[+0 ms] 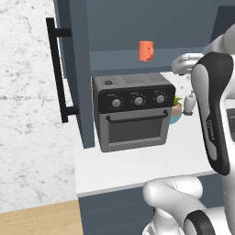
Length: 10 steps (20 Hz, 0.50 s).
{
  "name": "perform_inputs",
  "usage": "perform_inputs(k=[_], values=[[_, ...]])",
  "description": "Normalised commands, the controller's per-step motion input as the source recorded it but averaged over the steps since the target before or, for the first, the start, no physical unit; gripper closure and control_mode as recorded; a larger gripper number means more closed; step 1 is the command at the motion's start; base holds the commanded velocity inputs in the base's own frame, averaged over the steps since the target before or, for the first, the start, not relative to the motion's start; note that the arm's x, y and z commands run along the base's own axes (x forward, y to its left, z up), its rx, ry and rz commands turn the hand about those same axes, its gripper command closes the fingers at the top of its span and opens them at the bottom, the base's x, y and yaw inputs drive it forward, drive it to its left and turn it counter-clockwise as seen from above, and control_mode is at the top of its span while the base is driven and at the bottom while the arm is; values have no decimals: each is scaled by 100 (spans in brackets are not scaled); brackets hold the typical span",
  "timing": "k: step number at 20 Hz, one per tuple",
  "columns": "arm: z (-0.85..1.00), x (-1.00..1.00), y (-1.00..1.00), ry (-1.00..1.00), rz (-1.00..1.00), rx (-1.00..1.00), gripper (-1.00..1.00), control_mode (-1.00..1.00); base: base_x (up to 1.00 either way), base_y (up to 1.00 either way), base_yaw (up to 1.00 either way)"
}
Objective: Gather all objects into one cabinet and sort the glasses and bowls to opposite sides.
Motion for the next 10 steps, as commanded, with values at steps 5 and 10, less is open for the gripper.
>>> perform_inputs(k=[5, 10], values=[[0, 12, 0, -18, 0, 0, -100, -100, 0, 0, 0], [0, 63, 0, -2, 0, 0, -100, -100, 0, 0, 0]])
